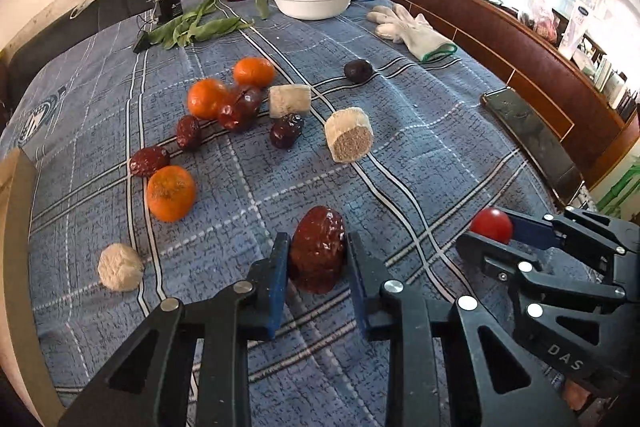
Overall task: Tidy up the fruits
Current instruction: 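Grasp the red date with the left tool while the right tool grasps the cherry tomato, then carry both fruits over the cardboard tray and open both tools to drop them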
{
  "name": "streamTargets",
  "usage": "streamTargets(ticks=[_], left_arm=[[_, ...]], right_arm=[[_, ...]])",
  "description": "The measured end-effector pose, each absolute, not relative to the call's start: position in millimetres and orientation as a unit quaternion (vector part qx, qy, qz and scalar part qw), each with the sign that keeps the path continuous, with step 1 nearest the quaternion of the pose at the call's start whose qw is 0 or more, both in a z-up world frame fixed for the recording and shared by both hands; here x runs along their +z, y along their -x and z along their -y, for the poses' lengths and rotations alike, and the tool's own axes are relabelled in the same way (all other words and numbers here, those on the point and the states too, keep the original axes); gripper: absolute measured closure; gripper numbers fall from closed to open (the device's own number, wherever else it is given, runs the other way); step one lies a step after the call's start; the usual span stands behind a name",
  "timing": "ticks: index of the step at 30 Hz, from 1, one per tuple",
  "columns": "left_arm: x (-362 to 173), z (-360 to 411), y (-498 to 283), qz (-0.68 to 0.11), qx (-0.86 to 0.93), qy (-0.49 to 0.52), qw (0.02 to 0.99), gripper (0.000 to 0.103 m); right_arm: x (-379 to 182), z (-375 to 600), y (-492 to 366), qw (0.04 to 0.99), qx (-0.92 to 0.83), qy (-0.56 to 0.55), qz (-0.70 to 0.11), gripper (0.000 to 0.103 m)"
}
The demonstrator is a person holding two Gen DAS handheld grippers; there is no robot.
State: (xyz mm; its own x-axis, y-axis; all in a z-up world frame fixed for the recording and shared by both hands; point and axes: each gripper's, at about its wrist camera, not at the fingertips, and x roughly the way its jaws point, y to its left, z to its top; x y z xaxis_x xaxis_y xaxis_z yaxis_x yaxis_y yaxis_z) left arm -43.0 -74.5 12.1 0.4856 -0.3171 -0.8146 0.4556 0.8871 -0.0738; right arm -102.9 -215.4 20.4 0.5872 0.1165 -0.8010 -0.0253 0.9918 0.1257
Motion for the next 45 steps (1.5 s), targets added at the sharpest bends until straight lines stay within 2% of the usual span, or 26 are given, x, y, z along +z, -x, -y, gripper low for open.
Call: streamTargets(ticks=[6,10,17,22,27,33,42,45], left_arm=[[44,43,66,-0.428,-0.216,-0.040,0.877,0.077],[75,-8,81,-0.409,-0.195,0.003,0.892,0.077],[122,-111,84,-0.377,-0.110,0.033,0.919,0.076],[138,-179,67,-0.367,-0.036,0.028,0.929,0.076],[125,-232,23,-0.378,0.028,0.031,0.925,0.076],[78,-282,-38,-0.435,0.054,0.096,0.894,0.076],[40,-307,-84,-0.465,0.067,0.138,0.872,0.076],[34,-306,-88,-0.469,0.066,0.142,0.869,0.073]], right_arm=[[41,205,115,0.900,0.057,-0.045,-0.431,0.069],[68,181,121,0.907,0.090,-0.035,-0.410,0.069],[110,93,109,0.901,0.201,-0.011,-0.385,0.068],[136,20,88,0.886,0.282,-0.008,-0.368,0.068],[139,-59,45,0.870,0.322,0.022,-0.372,0.068],[89,-131,-20,0.858,0.299,0.083,-0.409,0.068],[42,-154,-78,0.841,0.275,0.084,-0.458,0.068],[36,-159,-79,0.841,0.269,0.103,-0.458,0.067]])
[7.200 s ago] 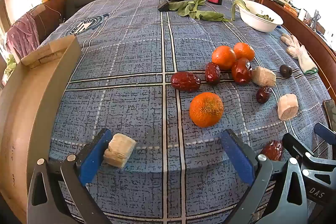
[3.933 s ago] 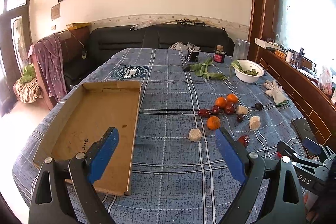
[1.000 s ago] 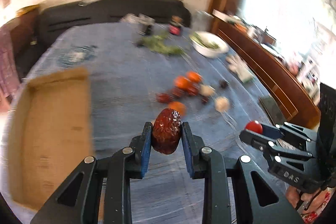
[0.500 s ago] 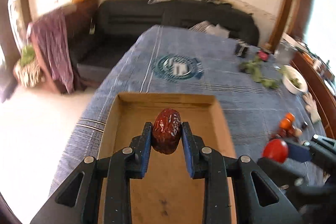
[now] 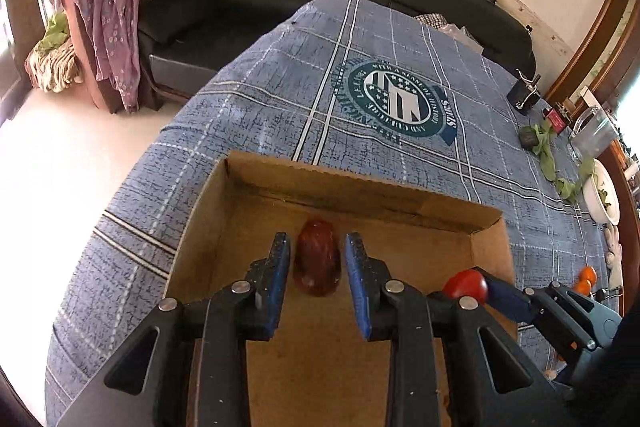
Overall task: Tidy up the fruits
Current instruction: 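Carry both fruits over the cardboard tray and open both tools to drop them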
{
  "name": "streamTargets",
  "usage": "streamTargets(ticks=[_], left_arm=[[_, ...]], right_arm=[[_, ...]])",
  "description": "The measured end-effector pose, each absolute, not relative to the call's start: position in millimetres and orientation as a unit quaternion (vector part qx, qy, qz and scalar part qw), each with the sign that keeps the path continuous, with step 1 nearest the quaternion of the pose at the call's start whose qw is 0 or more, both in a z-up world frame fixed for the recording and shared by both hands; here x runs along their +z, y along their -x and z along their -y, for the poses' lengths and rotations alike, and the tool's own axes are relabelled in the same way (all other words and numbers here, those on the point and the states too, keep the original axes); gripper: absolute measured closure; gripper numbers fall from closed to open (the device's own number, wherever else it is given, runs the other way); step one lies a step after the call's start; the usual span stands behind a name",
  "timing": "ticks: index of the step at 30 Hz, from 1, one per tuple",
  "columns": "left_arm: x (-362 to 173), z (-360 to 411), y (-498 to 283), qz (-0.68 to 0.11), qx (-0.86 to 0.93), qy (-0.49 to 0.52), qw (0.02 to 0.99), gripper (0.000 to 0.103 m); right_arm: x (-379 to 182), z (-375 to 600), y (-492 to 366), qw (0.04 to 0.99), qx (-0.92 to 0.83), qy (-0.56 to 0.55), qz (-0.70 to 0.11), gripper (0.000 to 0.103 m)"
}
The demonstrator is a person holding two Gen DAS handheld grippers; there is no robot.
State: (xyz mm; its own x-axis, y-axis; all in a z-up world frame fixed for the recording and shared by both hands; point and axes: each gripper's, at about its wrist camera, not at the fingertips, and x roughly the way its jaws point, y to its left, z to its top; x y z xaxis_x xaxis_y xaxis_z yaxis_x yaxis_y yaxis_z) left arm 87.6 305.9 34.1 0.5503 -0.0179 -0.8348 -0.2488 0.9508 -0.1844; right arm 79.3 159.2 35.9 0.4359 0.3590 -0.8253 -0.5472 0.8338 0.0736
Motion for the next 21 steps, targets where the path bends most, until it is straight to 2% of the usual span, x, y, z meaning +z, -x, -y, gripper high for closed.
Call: streamTargets(ticks=[3,9,13,17,19,20,21], left_arm=[[33,-304,-87,-0.470,0.067,0.143,0.869,0.061],[47,-305,-63,-0.456,0.057,0.167,0.872,0.059],[68,-295,-31,-0.426,0.050,0.185,0.884,0.052],[92,-276,6,-0.387,0.038,0.190,0.902,0.046],[102,-266,26,-0.371,0.034,0.189,0.909,0.045],[105,-263,32,-0.366,0.034,0.187,0.911,0.045],[109,-258,43,-0.359,0.036,0.182,0.915,0.043]], right_arm=[[36,-158,-79,0.845,0.266,0.100,-0.453,0.064],[60,-125,-69,0.857,0.266,0.041,-0.438,0.056],[65,-99,-39,0.863,0.243,0.032,-0.442,0.055],[44,-93,-18,0.848,0.237,0.028,-0.473,0.055],[37,-96,-14,0.844,0.238,0.028,-0.480,0.071],[33,-96,-12,0.840,0.239,0.025,-0.487,0.087],[31,-96,-10,0.836,0.245,0.012,-0.491,0.089]])
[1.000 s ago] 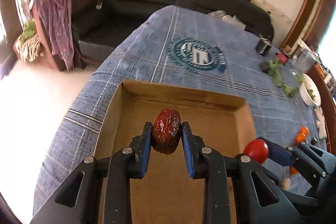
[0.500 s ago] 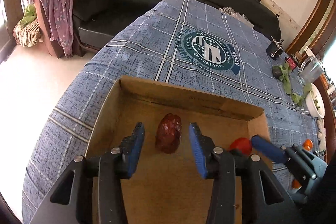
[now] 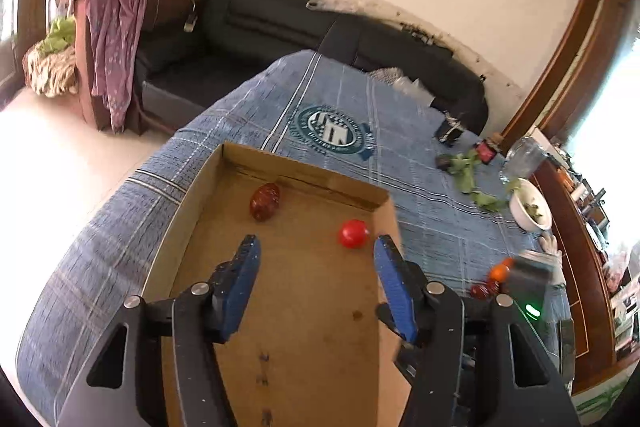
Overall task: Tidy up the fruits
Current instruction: 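Carry both fruits over the cardboard tray and open both tools to drop them, then grasp the round pale bun with the left tool while the right tool grasps the yam chunk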
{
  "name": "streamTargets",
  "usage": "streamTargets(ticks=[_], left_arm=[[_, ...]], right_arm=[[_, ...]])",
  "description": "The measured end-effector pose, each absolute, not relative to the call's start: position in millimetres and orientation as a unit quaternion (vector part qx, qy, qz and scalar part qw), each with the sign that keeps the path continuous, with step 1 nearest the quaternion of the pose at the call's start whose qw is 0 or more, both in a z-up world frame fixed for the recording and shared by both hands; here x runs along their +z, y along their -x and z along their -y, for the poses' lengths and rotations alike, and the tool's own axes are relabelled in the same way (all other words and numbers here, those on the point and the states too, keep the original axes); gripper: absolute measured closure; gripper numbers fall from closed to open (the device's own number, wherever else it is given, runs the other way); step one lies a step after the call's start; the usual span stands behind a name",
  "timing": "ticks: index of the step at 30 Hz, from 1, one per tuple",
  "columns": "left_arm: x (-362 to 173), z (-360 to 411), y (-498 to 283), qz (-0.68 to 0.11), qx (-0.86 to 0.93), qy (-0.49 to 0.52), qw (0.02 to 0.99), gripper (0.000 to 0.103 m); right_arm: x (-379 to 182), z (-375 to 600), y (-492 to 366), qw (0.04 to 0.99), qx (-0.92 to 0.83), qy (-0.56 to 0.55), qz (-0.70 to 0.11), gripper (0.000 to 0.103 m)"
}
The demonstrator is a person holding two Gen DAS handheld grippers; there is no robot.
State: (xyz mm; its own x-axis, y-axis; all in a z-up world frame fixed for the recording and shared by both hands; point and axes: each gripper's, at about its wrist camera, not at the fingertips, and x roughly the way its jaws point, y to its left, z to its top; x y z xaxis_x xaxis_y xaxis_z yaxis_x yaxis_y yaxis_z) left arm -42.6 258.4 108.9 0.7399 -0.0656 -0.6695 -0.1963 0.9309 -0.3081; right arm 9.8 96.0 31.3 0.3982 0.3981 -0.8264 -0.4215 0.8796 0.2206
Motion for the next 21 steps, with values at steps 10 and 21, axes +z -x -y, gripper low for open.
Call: streamTargets(ticks=[10,21], left_arm=[[135,-223,102,-0.314,0.073,0.119,0.939,0.038],[144,-173,134,-0.299,0.101,0.050,0.948,0.030]], right_arm=[[33,-79,21,0.840,0.230,-0.029,-0.490,0.086],[63,-26,62,0.856,0.258,-0.091,-0.438,0.062]])
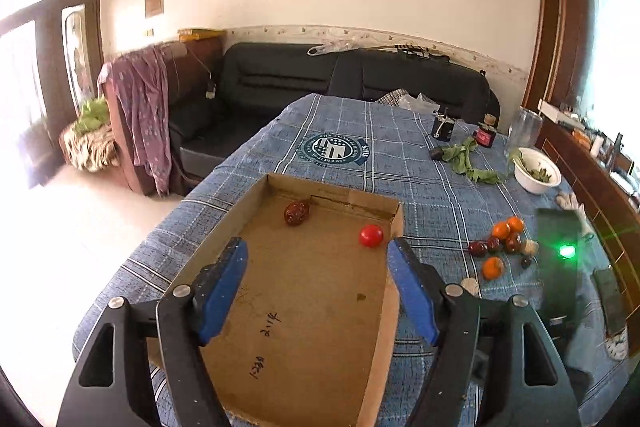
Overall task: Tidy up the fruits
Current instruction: 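Grasp the round pale bun with the left tool while the right tool grasps the yam chunk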
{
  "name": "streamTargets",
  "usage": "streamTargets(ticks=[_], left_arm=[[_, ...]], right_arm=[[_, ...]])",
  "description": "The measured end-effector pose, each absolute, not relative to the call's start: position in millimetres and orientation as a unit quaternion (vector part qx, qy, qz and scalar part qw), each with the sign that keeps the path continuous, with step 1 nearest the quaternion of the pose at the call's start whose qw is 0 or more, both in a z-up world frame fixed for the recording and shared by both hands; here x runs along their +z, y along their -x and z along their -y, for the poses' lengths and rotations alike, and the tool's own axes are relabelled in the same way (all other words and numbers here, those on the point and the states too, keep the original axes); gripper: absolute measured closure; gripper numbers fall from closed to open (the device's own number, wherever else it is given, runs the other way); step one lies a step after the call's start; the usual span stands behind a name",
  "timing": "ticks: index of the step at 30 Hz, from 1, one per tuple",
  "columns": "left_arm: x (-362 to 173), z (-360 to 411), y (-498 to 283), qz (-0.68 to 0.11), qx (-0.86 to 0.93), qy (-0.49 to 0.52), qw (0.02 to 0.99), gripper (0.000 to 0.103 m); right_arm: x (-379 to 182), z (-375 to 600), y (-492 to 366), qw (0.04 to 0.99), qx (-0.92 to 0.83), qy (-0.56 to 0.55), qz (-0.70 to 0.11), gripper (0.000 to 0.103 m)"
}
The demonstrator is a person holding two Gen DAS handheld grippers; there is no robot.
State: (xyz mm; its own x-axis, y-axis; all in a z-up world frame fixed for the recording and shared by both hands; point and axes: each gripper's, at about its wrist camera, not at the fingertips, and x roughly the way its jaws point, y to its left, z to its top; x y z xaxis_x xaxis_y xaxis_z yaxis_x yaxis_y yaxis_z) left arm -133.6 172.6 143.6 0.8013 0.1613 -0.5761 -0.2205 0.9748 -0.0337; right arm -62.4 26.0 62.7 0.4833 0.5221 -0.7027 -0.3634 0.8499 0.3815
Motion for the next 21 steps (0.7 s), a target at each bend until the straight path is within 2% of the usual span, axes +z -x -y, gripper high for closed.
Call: streamTargets(ticks=[8,14,21], left_arm=[[144,-137,136,-0.295,0.078,0.020,0.952,0.028],[134,-131,128,-0.316,0.063,0.034,0.946,0.028],[111,-115,110,-0.351,0.021,0.058,0.934,0.027]], right_arm=[[69,48,80,0.884,0.208,-0.090,-0.409,0.055],[61,127,89,0.898,0.140,-0.087,-0.407,0.051],[43,204,88,0.892,0.075,-0.131,-0.426,0.051]])
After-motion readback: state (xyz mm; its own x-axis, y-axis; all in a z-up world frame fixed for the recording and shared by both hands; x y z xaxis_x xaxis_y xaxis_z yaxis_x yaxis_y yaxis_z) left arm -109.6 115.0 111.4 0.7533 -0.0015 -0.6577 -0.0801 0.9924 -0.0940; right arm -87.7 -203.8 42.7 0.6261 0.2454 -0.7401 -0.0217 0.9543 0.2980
